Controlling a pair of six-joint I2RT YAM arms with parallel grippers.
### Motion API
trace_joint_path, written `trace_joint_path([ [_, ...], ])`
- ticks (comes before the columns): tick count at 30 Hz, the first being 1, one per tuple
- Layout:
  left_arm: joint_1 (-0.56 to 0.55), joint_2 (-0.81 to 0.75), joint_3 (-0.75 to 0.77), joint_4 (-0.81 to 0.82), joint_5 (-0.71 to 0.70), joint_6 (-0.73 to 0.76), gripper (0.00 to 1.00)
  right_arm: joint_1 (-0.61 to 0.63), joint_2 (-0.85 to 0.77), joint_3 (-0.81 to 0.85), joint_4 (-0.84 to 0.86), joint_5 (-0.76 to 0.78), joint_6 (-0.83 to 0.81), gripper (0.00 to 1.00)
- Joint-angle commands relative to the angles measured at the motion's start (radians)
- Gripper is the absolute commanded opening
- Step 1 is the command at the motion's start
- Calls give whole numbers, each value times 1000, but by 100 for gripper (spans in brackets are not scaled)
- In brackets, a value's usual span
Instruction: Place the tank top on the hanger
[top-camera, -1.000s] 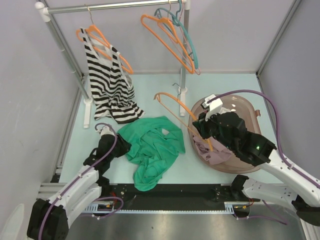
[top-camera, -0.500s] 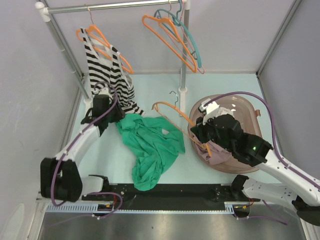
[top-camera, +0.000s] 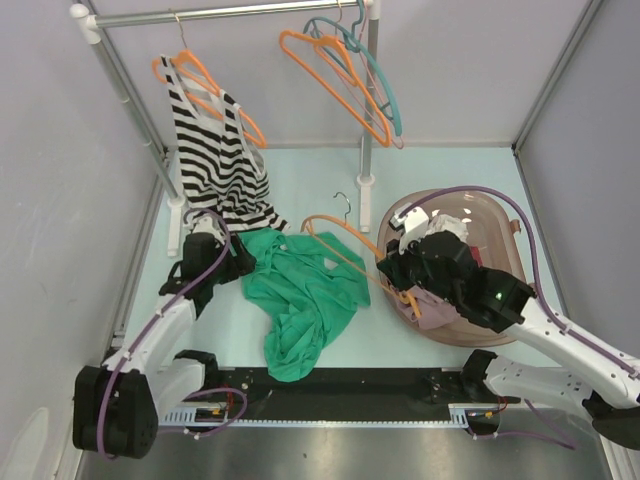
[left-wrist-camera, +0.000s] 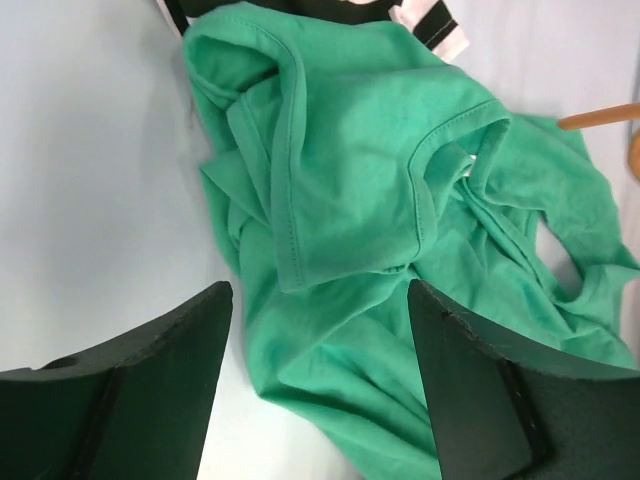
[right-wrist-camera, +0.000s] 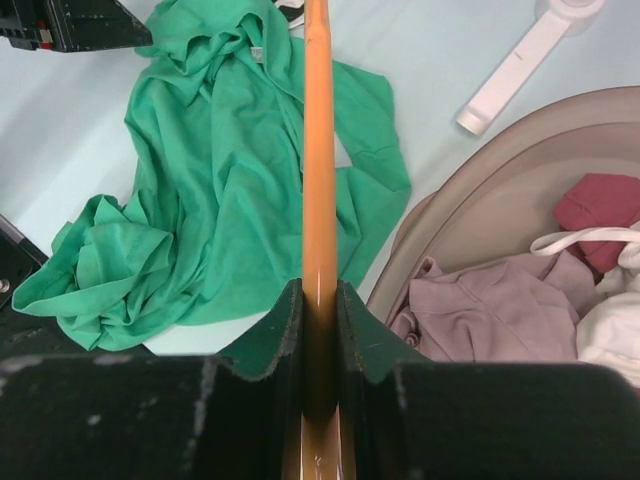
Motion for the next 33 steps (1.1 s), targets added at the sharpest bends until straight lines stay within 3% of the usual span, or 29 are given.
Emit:
trace_joint_path([
  [1, 3, -10, -31, 154, 62, -56, 75, 5, 10, 9, 87, -31, -4, 0],
  [5, 5, 68, -5, 176, 46, -27, 74, 8, -1, 3, 85, -33, 12, 0],
  [11, 5, 156, 17, 244, 51, -15, 61, 7, -35, -6, 62, -19, 29, 0],
  [17, 5, 196, 51, 227, 19, -6, 53, 7, -41, -6, 50, -19, 39, 0],
  [24, 5, 180, 58, 219, 8, 0, 40, 7, -39, 15, 33, -24, 34, 0],
  [27, 5, 141, 87, 187, 2, 29, 28, 8, -53, 39, 0, -31, 13, 0],
  [30, 5, 98, 129, 130, 2, 42, 9, 10, -65, 79, -33, -37, -10, 0],
  [33, 5, 64, 193, 73, 19, 43, 0, 7, -96, 107, -53, -88, -35, 0],
])
